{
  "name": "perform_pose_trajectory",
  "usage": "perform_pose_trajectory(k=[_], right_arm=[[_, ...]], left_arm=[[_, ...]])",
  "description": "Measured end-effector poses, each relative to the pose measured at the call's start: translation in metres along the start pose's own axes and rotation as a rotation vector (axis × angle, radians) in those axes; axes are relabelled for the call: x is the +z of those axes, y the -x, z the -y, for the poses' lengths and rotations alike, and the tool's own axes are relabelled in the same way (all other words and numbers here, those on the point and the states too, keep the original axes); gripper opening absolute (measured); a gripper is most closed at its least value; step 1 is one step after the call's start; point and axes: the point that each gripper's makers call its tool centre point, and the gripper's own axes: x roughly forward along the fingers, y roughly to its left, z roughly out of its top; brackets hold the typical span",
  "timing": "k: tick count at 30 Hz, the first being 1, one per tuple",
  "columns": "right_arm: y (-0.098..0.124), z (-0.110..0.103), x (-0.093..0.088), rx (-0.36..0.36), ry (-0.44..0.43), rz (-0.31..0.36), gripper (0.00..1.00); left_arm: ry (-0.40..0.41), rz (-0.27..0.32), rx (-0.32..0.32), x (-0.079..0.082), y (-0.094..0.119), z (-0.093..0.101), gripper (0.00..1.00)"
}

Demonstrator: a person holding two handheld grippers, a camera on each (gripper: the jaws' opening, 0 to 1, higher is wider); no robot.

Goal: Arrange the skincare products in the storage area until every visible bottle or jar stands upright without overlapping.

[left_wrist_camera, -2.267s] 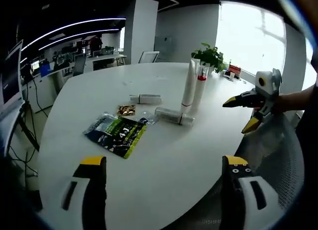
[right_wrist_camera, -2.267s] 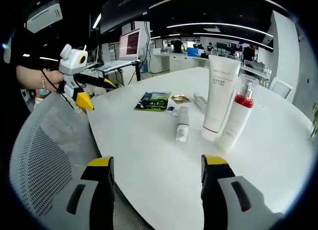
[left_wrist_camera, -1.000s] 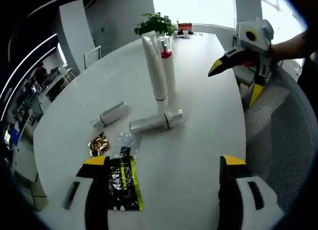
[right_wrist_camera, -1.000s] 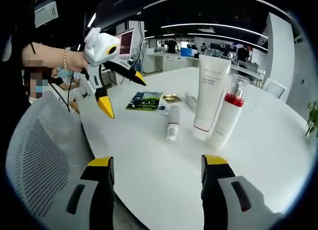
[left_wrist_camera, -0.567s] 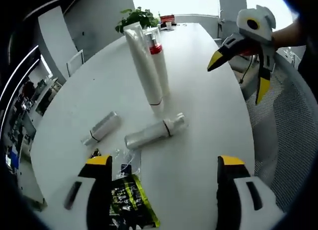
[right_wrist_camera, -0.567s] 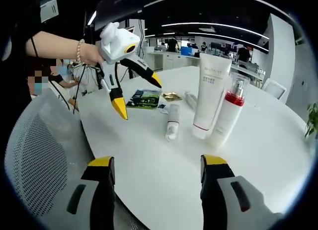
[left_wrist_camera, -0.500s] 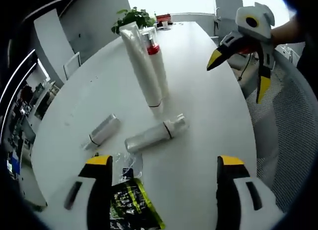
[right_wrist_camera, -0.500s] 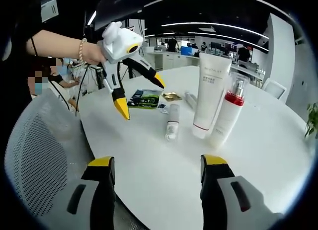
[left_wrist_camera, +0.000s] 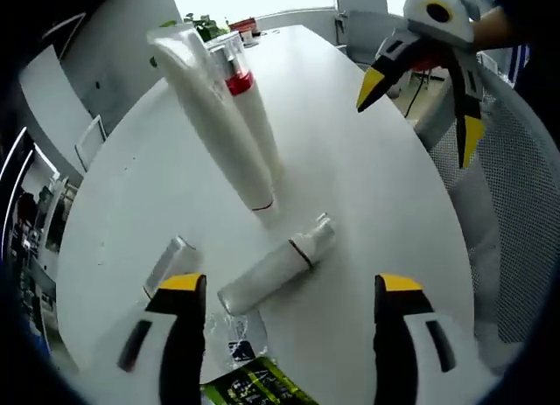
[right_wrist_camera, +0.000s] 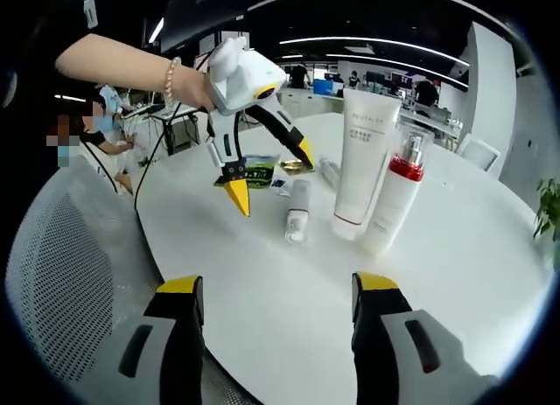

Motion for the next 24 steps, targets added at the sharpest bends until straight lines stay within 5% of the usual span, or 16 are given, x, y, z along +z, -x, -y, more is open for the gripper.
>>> perform_pose_trajectory(k=[10,24], right_arm=[[0.000,0.002,-0.001,-0.003,-0.004,-0.006,0.68],[0.001,0.004,-0.001,-0.013,-0.010,-0.004,0.68]], left_arm=[[-0.051,-0.031,-0.071,0.012,-0.023,0.008,0.66],[-0.071,-0.085,-0.123,0.000,-0.034,0.005,0.49]])
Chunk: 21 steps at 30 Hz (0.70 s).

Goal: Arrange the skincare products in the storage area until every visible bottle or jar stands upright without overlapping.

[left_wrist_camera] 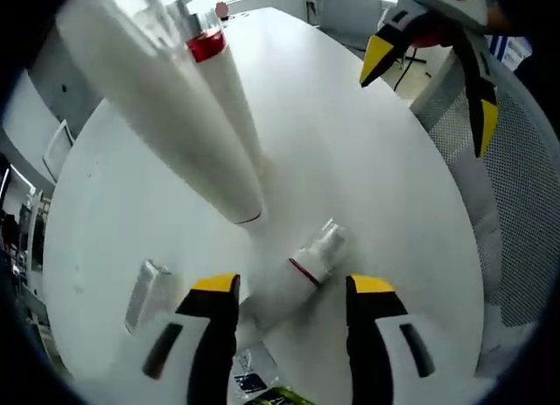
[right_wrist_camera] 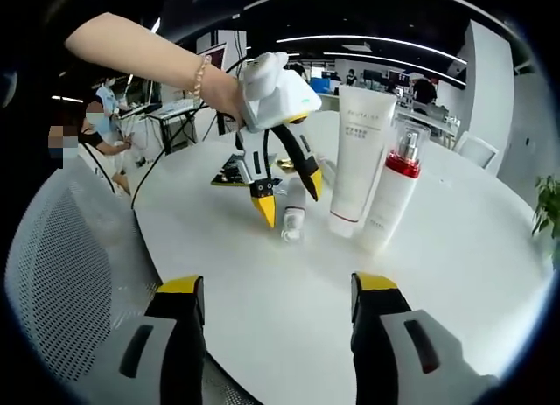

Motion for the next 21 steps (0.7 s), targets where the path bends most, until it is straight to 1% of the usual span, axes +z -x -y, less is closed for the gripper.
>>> perform_pose_trajectory(k=[3,6,10,14,21], right_arm=[[0.000,0.000,0.000,-0.001,-0.001,0.000,0.68],[0.000,0.000,0.000,-0.001,0.000,0.000,0.67],[-0.001,0.000,-0.001,0.000,0.002,-0.003,0.67],[-0.001,0.000,-0.001,0.000,0.004,-0.005,0.67],[-0.001,0.001,-0.001,-0.002,0.002,-0.005,0.67]], left_arm=[[0.005,-0.015,-0.005,-0.004,-0.003,0.000,0.44],[0.010,-0.020,-0.013,-0.004,-0.003,0.002,0.42],[0.008,-0.035,-0.027,-0.003,-0.002,0.009,0.35],[0.014,-0.040,-0.037,-0.006,-0.004,0.008,0.34],[0.060,-0.032,-0.046,-0.004,-0.002,0.013,0.30]])
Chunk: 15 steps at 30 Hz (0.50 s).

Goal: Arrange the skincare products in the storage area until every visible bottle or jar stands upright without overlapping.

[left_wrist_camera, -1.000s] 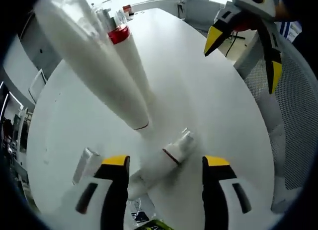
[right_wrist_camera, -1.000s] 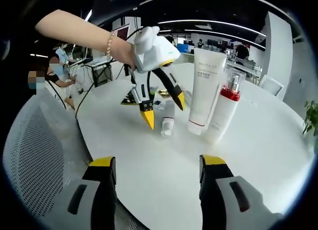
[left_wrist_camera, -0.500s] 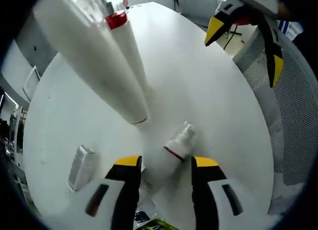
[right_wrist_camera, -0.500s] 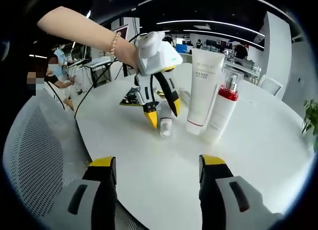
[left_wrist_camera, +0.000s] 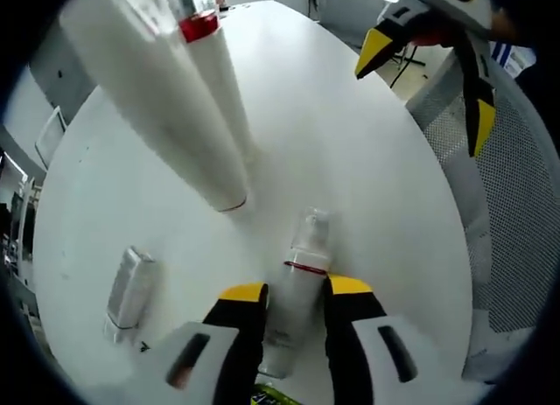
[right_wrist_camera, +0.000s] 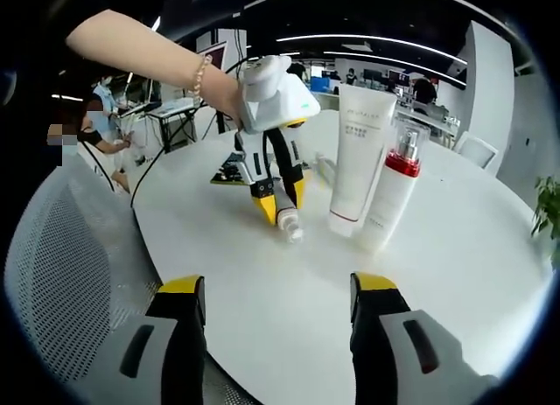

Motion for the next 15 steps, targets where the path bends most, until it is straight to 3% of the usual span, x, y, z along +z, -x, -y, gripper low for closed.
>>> perform_pose_trajectory(k=[11,15], right_arm=[[0.000,-0.001,0.000,0.003,0.007,-0.002,0.67],[-0.001,-0.004,0.001,0.014,0.012,-0.001,0.67]], left_arm=[[0.099,-0.002,0.023,-0.004,0.005,0.001,0.26],[0.144,0.026,0.027,-0.001,0.013,0.001,0.26]])
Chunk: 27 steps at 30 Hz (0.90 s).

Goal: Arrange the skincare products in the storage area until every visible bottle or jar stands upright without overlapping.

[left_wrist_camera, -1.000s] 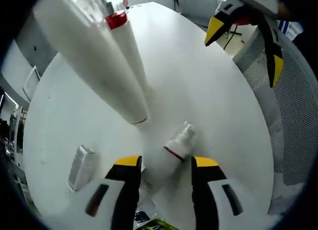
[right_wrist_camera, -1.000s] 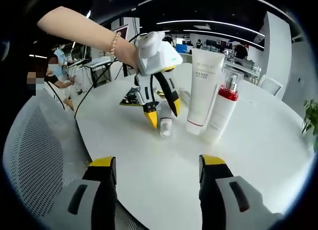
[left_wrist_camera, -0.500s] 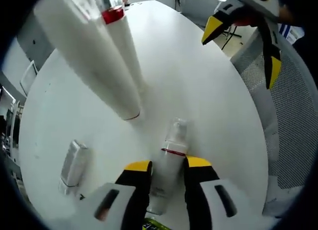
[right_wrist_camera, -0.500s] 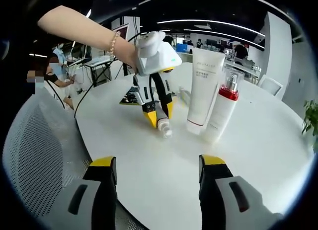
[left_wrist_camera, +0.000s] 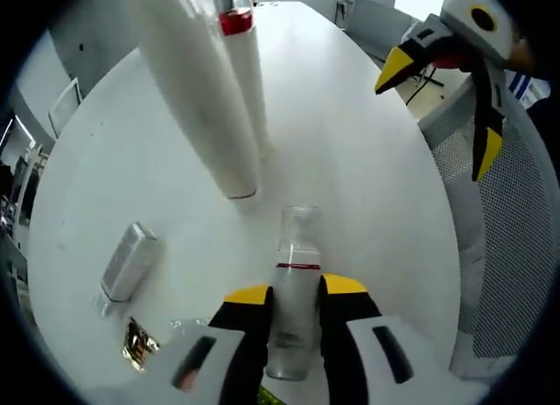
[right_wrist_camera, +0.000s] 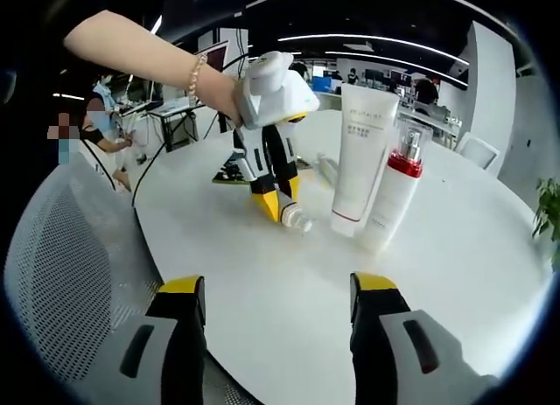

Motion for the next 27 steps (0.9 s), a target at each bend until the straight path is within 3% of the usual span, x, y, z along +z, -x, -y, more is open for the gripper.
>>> perform_pose_trajectory(k=[8,17,24,27], right_arm=[[0.003,0.001,0.005,0.013,-0.047,0.037,0.65],[0.004,-0.007,0.016,0.058,-0.075,0.088,0.60],[0.005,-0.028,0.039,0.161,-0.072,0.156,0.53],[0.005,-0.037,0.062,0.204,-0.125,0.232,0.53]], left_arm=[[0.090,0.091,0.006,0.002,0.024,0.012,0.25],[0.198,0.169,0.010,-0.013,0.043,0.025,0.25],[0.398,0.391,-0.035,-0.004,0.072,0.040,0.25],[0.462,0.488,-0.050,0.007,0.092,0.060,0.25]])
